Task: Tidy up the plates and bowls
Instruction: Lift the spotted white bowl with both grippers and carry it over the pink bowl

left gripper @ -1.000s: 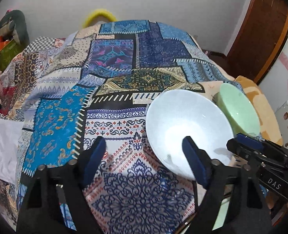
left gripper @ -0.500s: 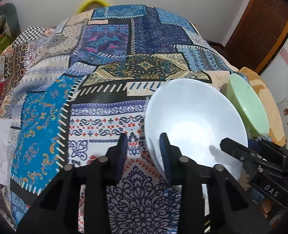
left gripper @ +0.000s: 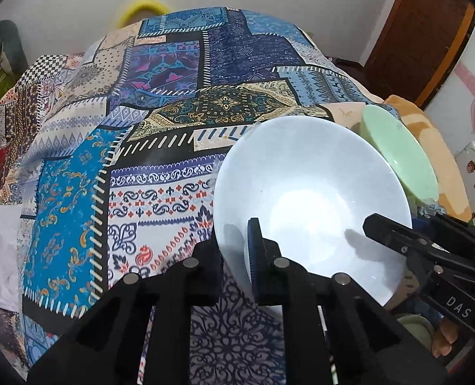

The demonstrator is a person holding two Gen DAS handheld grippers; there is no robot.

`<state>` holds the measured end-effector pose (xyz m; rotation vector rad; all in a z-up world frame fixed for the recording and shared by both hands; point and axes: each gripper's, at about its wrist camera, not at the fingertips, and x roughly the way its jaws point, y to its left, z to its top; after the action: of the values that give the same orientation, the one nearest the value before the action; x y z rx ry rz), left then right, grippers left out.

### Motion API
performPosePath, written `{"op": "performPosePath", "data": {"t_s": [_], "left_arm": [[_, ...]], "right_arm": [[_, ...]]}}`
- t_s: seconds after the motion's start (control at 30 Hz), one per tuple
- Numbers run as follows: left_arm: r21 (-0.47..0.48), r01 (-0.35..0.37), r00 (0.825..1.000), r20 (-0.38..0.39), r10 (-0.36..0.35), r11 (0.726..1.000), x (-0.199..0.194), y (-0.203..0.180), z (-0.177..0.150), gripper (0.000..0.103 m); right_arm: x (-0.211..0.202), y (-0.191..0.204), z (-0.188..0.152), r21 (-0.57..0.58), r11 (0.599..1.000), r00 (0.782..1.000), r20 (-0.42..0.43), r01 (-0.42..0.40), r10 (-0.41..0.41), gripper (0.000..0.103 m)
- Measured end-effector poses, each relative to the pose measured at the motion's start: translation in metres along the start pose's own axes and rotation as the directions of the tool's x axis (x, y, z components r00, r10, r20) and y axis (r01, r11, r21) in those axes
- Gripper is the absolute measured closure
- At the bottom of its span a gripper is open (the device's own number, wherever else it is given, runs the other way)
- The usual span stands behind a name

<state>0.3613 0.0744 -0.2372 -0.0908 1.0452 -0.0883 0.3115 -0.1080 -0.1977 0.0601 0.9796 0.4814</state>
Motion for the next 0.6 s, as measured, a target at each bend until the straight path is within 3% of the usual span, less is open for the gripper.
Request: {"op": "performPosePath", "data": {"t_s": [0.6], "left_arm": [[-0.006,0.009,0.995,0.094,-0.008,1.0,-0.095,-0.024,-0.031,0.09]], "right_arm": [[-0.072,0.03,-0.02,-0.027,1.0,0.997,0.08,-0.011,0.013,0.078]]}}
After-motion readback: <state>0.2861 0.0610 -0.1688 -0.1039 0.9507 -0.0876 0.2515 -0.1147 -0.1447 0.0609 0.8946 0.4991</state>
